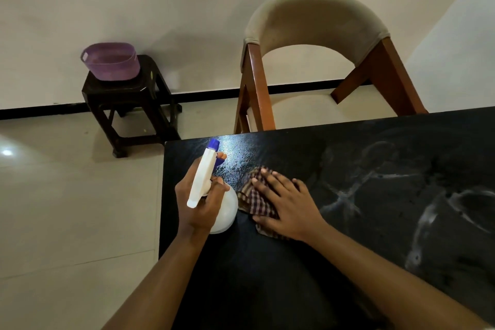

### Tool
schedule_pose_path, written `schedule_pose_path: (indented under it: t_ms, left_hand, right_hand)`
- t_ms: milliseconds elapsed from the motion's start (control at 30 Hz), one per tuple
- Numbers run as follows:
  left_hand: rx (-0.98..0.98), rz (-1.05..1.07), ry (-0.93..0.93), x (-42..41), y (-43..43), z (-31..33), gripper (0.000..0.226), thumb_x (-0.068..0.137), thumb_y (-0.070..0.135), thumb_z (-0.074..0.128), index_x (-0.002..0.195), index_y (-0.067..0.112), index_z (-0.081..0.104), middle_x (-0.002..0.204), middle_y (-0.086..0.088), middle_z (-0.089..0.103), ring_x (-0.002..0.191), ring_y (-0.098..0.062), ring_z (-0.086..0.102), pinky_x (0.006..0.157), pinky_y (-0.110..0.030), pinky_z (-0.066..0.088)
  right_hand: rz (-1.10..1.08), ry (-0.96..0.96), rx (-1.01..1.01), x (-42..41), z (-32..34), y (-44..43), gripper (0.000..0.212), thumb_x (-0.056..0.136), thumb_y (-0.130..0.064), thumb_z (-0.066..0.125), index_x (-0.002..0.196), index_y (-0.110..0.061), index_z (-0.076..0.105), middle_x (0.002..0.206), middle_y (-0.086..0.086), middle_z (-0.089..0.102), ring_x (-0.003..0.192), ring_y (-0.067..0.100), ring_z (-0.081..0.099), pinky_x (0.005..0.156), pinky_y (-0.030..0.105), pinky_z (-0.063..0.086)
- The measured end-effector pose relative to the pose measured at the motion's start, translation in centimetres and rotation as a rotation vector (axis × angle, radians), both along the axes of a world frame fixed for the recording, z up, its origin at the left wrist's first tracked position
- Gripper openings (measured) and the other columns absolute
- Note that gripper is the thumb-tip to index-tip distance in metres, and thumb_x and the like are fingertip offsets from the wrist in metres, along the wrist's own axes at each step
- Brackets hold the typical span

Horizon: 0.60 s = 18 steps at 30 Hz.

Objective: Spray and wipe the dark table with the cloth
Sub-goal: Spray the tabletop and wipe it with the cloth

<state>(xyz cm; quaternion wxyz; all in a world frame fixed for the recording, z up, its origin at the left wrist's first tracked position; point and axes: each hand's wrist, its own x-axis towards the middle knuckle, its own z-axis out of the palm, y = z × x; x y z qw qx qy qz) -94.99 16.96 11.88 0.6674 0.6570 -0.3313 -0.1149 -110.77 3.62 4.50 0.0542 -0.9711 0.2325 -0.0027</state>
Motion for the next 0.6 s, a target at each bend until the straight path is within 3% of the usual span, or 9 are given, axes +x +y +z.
schedule_pose_path:
  t_ms: [67, 167, 233, 300, 433, 500, 600]
  left_hand:
    - [-0.005, 0.005, 0.007, -0.2, 0.1, 0.2, 0.035, 0.073, 0.024, 0.050, 0.106, 0.014, 0.058, 0.080, 0.007, 0.068, 0.064, -0.006, 0.066, 0.065, -0.009, 0.050]
    - [0.017, 0.008, 0.002, -0.4, 0.0, 0.3, 0.049, 0.074, 0.030, 0.051, 0.112, -0.002, 0.058, 0.082, -0.016, 0.065, 0.069, -0.002, 0.067, 0.068, -0.005, 0.049]
    - [0.021, 0.010, 0.005, -0.5, 0.1, 0.5, 0.060, 0.074, 0.034, 0.052, 0.115, -0.009, 0.056, 0.085, -0.022, 0.065, 0.071, -0.002, 0.067, 0.070, -0.005, 0.049]
    - [0.021, 0.002, 0.008, -0.5, 0.2, 0.6, 0.059, 0.074, 0.034, 0.052, 0.115, -0.009, 0.055, 0.087, -0.022, 0.066, 0.071, -0.001, 0.067, 0.069, -0.005, 0.048]
    - [0.017, -0.026, 0.004, -0.4, 0.1, 0.8, 0.054, 0.075, 0.026, 0.050, 0.112, -0.013, 0.056, 0.083, -0.021, 0.064, 0.064, -0.001, 0.066, 0.068, -0.007, 0.049]
    - [0.021, -0.036, 0.007, -0.2, 0.1, 0.7, 0.057, 0.075, 0.026, 0.050, 0.115, -0.014, 0.055, 0.080, -0.019, 0.064, 0.063, -0.004, 0.067, 0.068, -0.009, 0.050]
    - [0.028, -0.031, 0.001, -0.2, 0.3, 0.7, 0.056, 0.075, 0.026, 0.050, 0.112, -0.016, 0.056, 0.080, -0.021, 0.064, 0.064, -0.004, 0.066, 0.068, -0.009, 0.049]
  right_hand:
    - [-0.069, 0.005, 0.006, 0.7, -0.1, -3.2, 0.082, 0.081, -0.075, 0.024, 0.148, -0.028, 0.030, 0.156, 0.005, 0.028, 0.140, 0.025, 0.031, 0.107, 0.054, 0.026]
    - [-0.348, 0.016, 0.049, 2.6, 0.0, -8.8, 0.085, 0.083, -0.073, 0.021, 0.151, -0.022, 0.020, 0.160, 0.005, 0.011, 0.147, 0.022, 0.008, 0.115, 0.053, 0.003]
    - [-0.538, 0.000, 0.068, 3.8, 0.2, -10.6, 0.081, 0.090, -0.066, 0.030, 0.152, -0.017, 0.016, 0.161, 0.007, 0.006, 0.148, 0.022, 0.002, 0.116, 0.052, 0.000]
    - [-0.589, -0.008, 0.085, 5.1, 0.3, -9.8, 0.080, 0.092, -0.063, 0.030, 0.153, -0.014, 0.013, 0.161, 0.010, 0.004, 0.148, 0.025, 0.000, 0.118, 0.051, 0.002]
    - [-0.220, -0.006, 0.125, 4.8, 0.0, -2.2, 0.078, 0.088, -0.065, 0.021, 0.153, -0.023, 0.007, 0.161, 0.007, -0.001, 0.148, 0.025, -0.002, 0.117, 0.050, -0.001]
    - [-0.073, -0.026, 0.092, 3.0, -0.4, 1.8, 0.077, 0.088, -0.063, 0.029, 0.152, -0.023, 0.016, 0.160, 0.005, 0.006, 0.148, 0.023, 0.003, 0.116, 0.051, 0.003]
    - [-0.023, -0.024, 0.044, 0.7, -0.5, 2.9, 0.074, 0.087, -0.059, 0.034, 0.149, -0.020, 0.029, 0.158, 0.005, 0.021, 0.145, 0.022, 0.019, 0.114, 0.054, 0.015]
